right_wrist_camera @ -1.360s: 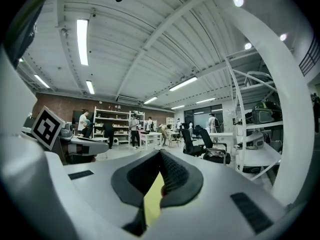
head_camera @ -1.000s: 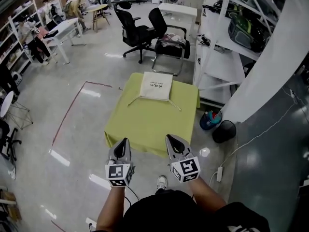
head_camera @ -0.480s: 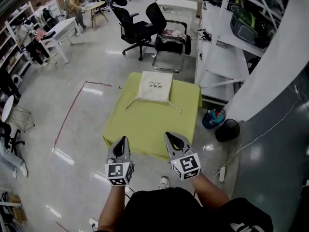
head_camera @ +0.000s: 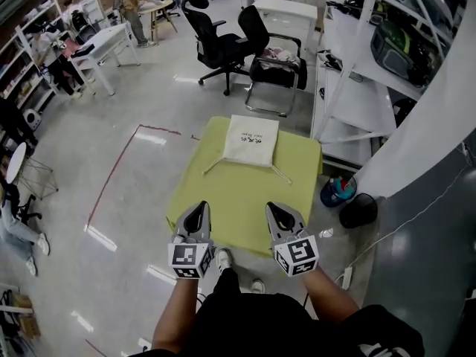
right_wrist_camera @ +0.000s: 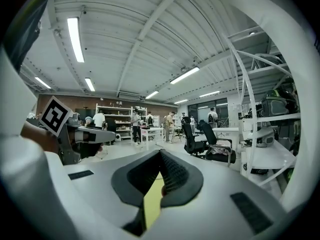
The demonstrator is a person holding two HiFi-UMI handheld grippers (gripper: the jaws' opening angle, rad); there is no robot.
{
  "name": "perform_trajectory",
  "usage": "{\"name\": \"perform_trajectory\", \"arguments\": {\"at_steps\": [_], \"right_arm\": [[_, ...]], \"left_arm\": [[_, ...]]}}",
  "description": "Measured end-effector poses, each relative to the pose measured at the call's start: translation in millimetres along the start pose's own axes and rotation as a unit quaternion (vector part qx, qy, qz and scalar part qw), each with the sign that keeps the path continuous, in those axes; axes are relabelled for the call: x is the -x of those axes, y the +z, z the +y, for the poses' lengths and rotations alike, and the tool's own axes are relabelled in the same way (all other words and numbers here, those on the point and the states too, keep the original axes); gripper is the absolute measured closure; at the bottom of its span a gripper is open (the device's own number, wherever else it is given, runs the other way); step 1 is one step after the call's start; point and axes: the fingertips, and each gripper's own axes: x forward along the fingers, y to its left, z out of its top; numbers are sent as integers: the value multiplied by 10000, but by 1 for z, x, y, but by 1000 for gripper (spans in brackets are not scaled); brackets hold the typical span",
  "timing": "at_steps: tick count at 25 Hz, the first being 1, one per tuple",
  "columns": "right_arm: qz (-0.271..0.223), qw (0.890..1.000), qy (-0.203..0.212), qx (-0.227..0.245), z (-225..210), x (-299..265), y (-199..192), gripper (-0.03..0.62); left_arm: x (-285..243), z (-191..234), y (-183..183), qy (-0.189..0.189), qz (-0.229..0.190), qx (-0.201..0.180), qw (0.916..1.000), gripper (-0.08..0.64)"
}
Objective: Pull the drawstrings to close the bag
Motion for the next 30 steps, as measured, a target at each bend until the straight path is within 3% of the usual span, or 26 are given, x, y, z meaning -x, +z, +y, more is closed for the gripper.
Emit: {"name": "perform_trajectory", "arguments": {"at_steps": [14, 30], "right_arm": [[55, 9991, -401, 87, -20, -100, 18, 603], [529, 9911, -1215, -128, -35, -147, -18, 603]], "left_arm": [[-82, 70, -1, -460, 227, -134, 9986, 555], [-139, 128, -56, -948, 760, -46, 9926, 555]]}}
